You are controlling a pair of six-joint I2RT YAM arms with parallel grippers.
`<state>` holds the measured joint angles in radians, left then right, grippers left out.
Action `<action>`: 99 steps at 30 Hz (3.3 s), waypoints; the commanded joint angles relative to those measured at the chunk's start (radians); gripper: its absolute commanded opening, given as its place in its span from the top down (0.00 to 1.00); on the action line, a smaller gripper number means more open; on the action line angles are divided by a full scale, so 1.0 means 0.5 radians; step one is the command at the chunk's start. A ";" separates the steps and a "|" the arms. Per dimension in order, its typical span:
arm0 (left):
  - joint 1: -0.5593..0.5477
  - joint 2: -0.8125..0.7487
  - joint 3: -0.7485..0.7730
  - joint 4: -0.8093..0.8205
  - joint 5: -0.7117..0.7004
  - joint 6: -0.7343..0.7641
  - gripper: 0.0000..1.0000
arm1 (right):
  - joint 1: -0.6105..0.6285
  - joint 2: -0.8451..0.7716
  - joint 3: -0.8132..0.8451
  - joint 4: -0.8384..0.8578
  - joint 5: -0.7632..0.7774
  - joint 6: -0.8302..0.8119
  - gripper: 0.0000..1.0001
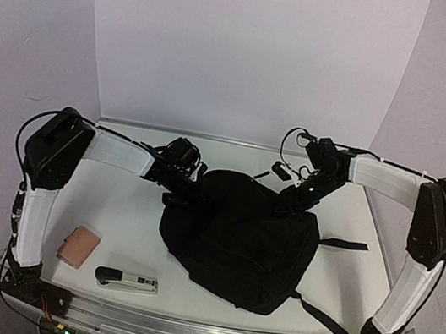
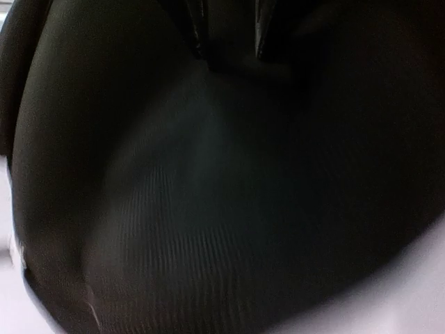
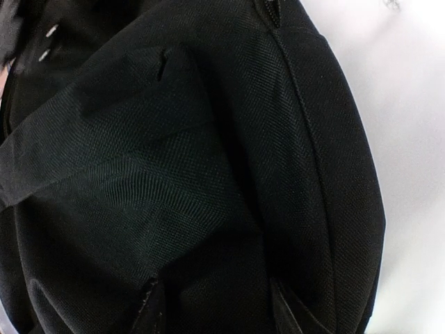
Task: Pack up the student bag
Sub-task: Adjust the student bag at the center of the board, then unzip the student bag at the center of the board.
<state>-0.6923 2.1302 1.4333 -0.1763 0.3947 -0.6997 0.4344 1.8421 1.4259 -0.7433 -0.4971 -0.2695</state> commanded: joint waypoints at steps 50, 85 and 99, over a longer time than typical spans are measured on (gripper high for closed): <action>-0.380 -0.840 -1.130 1.310 0.407 -0.242 1.00 | 0.893 -0.040 0.065 -0.085 0.056 0.149 0.61; -0.197 -0.978 -1.224 0.954 0.149 -0.150 1.00 | 0.217 -0.194 0.129 -0.088 0.632 -0.071 1.00; -0.146 -0.918 -1.172 0.939 0.148 -0.144 1.00 | -0.168 0.102 0.467 -0.084 0.767 -0.103 1.00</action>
<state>-0.7961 1.6695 0.8363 0.3583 0.4929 -0.7835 0.4508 1.8419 1.5792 -0.7707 -0.2866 -0.3172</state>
